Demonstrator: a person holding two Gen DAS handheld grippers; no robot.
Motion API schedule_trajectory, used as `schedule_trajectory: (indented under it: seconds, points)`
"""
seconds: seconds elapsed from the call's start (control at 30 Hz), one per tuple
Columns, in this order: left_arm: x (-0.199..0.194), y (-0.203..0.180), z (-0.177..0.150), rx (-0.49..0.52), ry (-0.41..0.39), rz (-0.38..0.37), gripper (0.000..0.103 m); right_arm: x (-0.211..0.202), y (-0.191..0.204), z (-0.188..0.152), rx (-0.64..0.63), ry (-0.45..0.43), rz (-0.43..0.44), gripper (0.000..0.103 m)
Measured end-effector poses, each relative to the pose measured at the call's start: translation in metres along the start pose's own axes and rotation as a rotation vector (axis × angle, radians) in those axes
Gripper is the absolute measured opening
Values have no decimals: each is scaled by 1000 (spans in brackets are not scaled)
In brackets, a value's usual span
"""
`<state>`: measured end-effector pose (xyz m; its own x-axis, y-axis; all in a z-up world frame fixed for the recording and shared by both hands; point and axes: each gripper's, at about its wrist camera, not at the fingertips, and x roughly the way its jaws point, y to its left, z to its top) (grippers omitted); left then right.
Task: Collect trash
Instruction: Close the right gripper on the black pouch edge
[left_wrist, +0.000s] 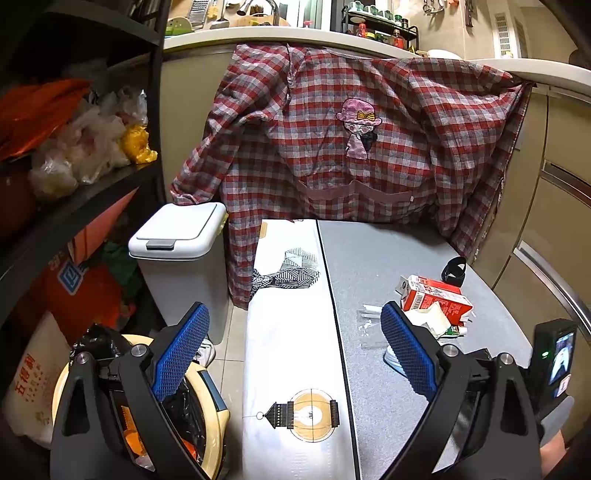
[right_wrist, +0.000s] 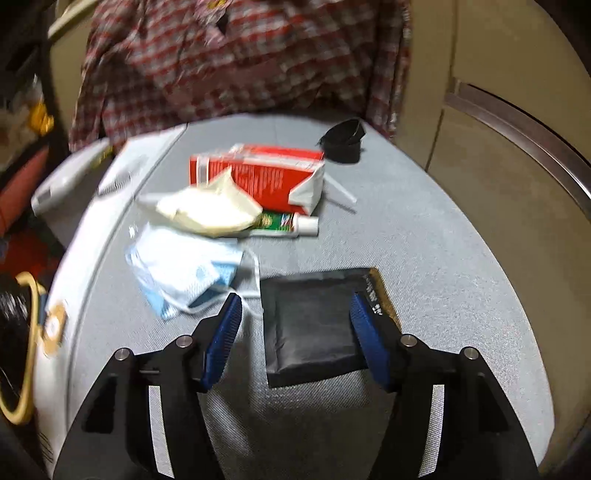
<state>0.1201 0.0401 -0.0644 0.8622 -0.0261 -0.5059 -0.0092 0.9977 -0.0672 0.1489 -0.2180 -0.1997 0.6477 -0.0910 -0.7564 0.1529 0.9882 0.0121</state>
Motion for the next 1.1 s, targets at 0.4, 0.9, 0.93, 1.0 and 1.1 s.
schedule_trajectory:
  seconds: [0.4, 0.9, 0.93, 1.0, 1.1]
  points:
    - [-3, -1, -1, 8, -10, 1, 91, 2, -4, -1, 22, 22, 51, 0]
    - [-7, -9, 2, 11, -28, -26, 91, -1, -4, -12, -43, 71, 6, 74]
    - [-7, -10, 2, 14, -30, -26, 91, -1, -5, -13, -40, 67, 10, 73]
    - [-7, -9, 2, 12, -29, -27, 91, -4, -6, -12, -44, 52, 28, 42]
    - [-8, -9, 2, 8, -30, -25, 91, -6, -2, -12, -75, 44, 46, 16]
